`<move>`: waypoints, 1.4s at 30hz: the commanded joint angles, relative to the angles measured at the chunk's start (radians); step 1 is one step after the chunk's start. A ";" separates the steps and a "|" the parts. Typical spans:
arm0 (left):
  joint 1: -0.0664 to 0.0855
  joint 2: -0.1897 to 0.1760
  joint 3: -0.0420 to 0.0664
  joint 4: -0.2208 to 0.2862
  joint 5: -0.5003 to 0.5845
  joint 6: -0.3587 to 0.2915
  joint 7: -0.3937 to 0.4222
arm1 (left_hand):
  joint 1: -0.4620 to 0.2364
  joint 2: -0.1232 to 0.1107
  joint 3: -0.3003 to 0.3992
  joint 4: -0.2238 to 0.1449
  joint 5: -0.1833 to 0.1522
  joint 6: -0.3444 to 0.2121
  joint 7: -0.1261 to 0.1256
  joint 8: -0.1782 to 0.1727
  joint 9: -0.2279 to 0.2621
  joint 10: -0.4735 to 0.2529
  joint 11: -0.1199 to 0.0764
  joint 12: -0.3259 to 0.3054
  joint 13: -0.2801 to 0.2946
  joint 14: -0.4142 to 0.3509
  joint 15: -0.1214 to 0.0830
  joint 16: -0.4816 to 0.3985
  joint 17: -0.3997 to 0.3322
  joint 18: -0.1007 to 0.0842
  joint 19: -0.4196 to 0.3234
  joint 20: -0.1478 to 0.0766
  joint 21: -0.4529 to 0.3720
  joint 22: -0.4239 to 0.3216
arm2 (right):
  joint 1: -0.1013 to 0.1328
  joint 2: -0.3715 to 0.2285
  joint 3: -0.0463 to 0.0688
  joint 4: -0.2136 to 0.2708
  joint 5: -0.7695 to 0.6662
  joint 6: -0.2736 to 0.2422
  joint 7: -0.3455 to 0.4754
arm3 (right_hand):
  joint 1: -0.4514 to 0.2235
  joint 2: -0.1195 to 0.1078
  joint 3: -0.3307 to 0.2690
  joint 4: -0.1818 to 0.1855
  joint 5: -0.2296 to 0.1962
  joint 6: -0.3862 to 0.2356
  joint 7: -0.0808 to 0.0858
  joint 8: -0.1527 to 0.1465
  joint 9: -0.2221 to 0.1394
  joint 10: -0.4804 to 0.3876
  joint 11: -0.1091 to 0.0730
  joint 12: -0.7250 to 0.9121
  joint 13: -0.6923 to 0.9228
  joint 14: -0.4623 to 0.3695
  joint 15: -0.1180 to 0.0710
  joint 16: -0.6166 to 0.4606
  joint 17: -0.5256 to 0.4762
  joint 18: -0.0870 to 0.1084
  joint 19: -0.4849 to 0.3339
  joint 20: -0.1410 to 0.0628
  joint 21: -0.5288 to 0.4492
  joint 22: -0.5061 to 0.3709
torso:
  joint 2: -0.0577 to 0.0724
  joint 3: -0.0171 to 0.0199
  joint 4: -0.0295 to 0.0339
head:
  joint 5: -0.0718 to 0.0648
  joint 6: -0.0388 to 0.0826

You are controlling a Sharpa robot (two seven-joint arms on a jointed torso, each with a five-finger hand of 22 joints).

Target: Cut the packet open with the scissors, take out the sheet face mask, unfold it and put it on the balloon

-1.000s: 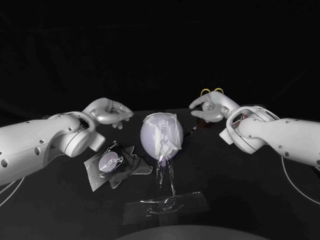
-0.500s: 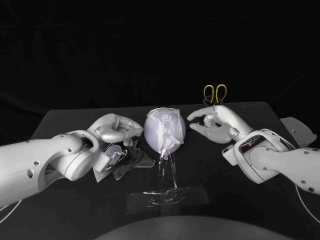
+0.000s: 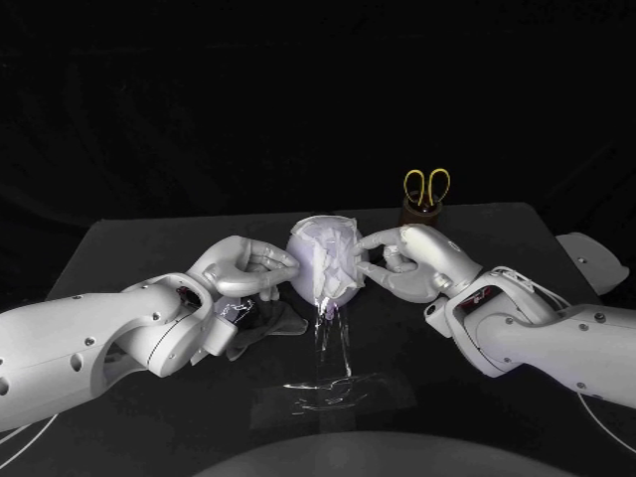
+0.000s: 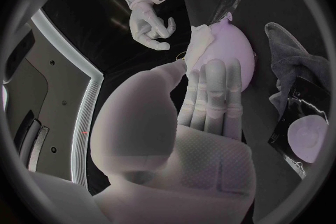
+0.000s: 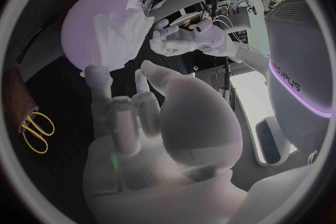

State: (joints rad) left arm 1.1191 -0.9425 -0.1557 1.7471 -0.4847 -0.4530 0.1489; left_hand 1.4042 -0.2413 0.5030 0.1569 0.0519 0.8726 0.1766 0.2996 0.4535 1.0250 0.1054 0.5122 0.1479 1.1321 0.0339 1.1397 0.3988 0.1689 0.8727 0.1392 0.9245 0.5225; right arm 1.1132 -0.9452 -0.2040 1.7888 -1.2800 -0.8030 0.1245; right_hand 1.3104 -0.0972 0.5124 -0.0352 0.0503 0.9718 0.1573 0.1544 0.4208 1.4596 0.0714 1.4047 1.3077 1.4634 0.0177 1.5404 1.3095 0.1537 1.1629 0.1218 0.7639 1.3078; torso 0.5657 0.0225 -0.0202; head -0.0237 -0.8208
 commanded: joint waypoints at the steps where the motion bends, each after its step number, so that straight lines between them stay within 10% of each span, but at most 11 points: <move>1: 0.000 0.005 0.004 0.004 -0.145 -0.069 0.051 | 0.022 0.010 -0.019 -0.016 -0.003 0.004 -0.010 0.013 -0.002 -0.004 -0.011 0.053 0.033 0.003 -0.005 0.018 0.015 0.015 0.017 -0.004 0.004 0.003 | -0.001 0.006 0.000 -0.006 -0.084 -0.005 -0.070 | -0.001 -0.010 -0.003 0.003 0.000 0.007 -0.001 -0.001 -0.002 0.012 0.003 0.010 0.122 0.053 -0.003 0.005 0.139 -0.008 0.009 0.001 0.004 0.070 | 0.000 -0.0001 0.0003 | -0.003 0.001; 9: -0.001 0.023 0.015 -0.009 -0.499 -0.125 0.106 | 0.080 0.032 -0.025 -0.071 -0.007 -0.018 -0.018 0.065 0.000 -0.114 -0.022 0.338 0.222 0.131 -0.011 0.230 0.443 0.014 0.035 -0.021 0.109 0.068 | -0.002 0.024 0.001 -0.022 -0.098 0.006 -0.106 | -0.002 -0.013 -0.005 0.004 -0.001 0.005 0.000 -0.004 -0.004 0.016 0.003 0.016 0.127 0.056 -0.003 0.006 0.145 -0.009 0.013 0.000 0.008 0.071 | 0.000 0.0001 -0.0005 | -0.007 0.006; 16: -0.001 0.061 0.029 -0.027 -0.685 -0.114 0.072 | 0.076 0.024 -0.007 -0.074 -0.001 -0.043 -0.020 0.092 -0.005 -0.167 -0.020 0.512 0.337 0.256 -0.012 0.350 0.760 -0.027 0.198 -0.021 0.294 0.331 | -0.003 0.033 0.001 -0.034 -0.101 0.009 -0.126 | -0.002 -0.015 -0.006 0.005 -0.001 0.003 0.001 -0.007 -0.006 0.020 0.004 0.023 0.134 0.059 -0.003 0.008 0.153 -0.011 0.017 0.000 0.014 0.072 | 0.003 -0.0004 -0.0019 | -0.011 0.007; 31: 0.012 0.141 0.052 -0.100 -0.802 -0.061 -0.072 | 0.050 0.014 -0.012 -0.039 -0.003 -0.068 -0.021 0.119 -0.020 -0.149 -0.024 0.651 0.439 0.360 -0.014 0.406 0.993 -0.074 0.376 -0.021 0.448 0.592 | -0.003 0.047 0.001 -0.052 -0.115 0.035 -0.155 | -0.004 -0.018 -0.008 0.006 -0.001 0.003 0.002 -0.009 -0.008 0.024 0.005 0.029 0.138 0.063 -0.003 0.010 0.160 -0.011 0.020 0.000 0.018 0.073 | 0.000 0.0014 -0.0009 | -0.018 0.003; 42: 0.022 0.174 0.060 -0.129 -0.822 -0.067 -0.138 | 0.056 0.021 -0.003 -0.034 -0.003 -0.069 -0.016 0.123 -0.027 -0.111 -0.022 0.685 0.490 0.382 -0.013 0.414 1.037 -0.083 0.411 -0.021 0.476 0.642 | -0.003 0.055 0.001 -0.059 -0.133 0.054 -0.174 | -0.005 -0.021 -0.010 0.007 -0.001 0.003 0.002 -0.011 -0.009 0.026 0.005 0.033 0.142 0.065 -0.002 0.011 0.165 -0.012 0.021 0.000 0.019 0.073 | 0.001 0.0009 -0.0011 | -0.019 0.004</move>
State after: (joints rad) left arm 1.1392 -0.7724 -0.0981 1.6172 -1.2813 -0.5252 0.0510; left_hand 1.4630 -0.2294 0.4959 0.1195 0.0499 0.8087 0.1609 0.4177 0.4277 0.9072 0.0832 1.1921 0.6379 1.4618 0.0214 1.5469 1.3080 0.0917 1.2796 0.1182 1.3970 1.1639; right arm 1.1103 -0.8923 -0.2038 1.7304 -1.3847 -0.7741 -0.0341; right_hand 1.3054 -0.1106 0.5063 -0.0300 0.0502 0.9730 0.1557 0.1504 0.4131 1.4630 0.0750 1.4343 1.3073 1.4629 0.0181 1.5473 1.3073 0.1459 1.1769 0.1219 0.7762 1.3073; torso 0.5662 0.0238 -0.0213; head -0.0430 -0.8164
